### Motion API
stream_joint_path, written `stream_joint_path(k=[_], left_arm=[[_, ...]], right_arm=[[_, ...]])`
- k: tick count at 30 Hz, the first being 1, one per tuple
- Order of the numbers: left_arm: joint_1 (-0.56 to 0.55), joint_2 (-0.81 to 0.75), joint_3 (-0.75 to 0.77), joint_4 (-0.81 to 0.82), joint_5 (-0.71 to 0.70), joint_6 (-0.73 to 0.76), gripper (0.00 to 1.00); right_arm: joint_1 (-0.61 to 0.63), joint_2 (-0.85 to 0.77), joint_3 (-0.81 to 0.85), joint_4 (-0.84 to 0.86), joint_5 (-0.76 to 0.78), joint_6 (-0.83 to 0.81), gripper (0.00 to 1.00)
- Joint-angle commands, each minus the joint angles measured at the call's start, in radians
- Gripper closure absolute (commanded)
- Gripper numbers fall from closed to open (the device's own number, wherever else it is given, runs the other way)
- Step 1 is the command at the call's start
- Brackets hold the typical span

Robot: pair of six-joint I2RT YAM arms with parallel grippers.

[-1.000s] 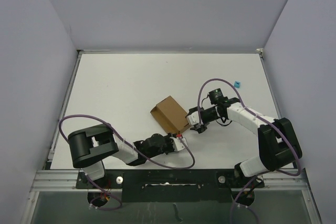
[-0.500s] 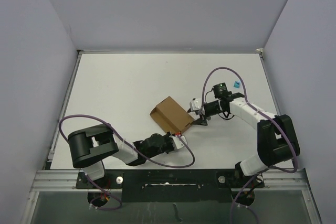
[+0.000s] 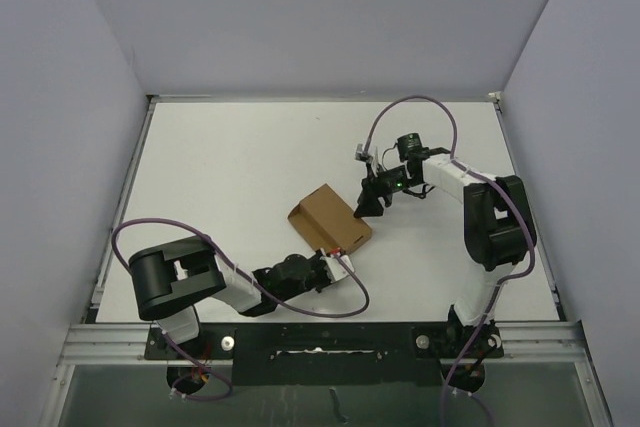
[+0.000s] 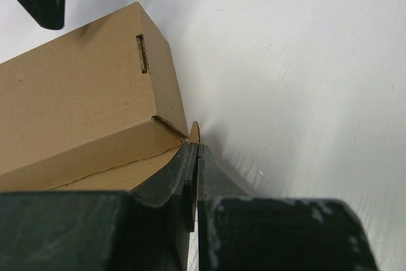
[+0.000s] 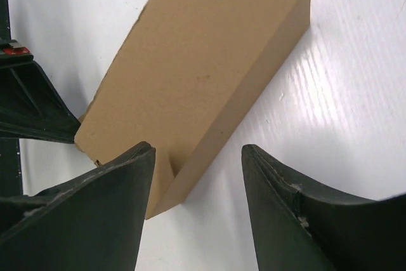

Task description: Fold the paper box

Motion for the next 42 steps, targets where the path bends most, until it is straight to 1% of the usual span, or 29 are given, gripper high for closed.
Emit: stream_joint_path(k=[1, 8, 17, 29, 42], left_arm=[[0.013, -0.023, -0.005, 0.036, 0.016, -0.041, 1.00], [0.028, -0.026, -0.005, 0.036, 0.022, -0.072, 1.00], [0.062, -0.050, -0.019, 0.040, 0.030, -0.157, 1.00], [0.089, -0.061, -0.032, 0.054, 0.025, -0.220, 1.00], [0.119, -0.089, 0.012, -0.049, 0.034, -0.281, 1.00]], right_arm=[[-0.003, 0.040, 0.065, -0.117, 0.039, 0.110, 0.43], [-0.004, 0.093, 0.102, -0.175, 0.052, 0.112, 0.45], [-0.005, 0.105, 0.101, -0.163, 0.096, 0.133, 0.51], [-0.003, 0.115, 0.104, -0.159, 0.123, 0.140, 0.54], [0.004, 0.119, 0.105, -0.164, 0.117, 0.134, 0.54]])
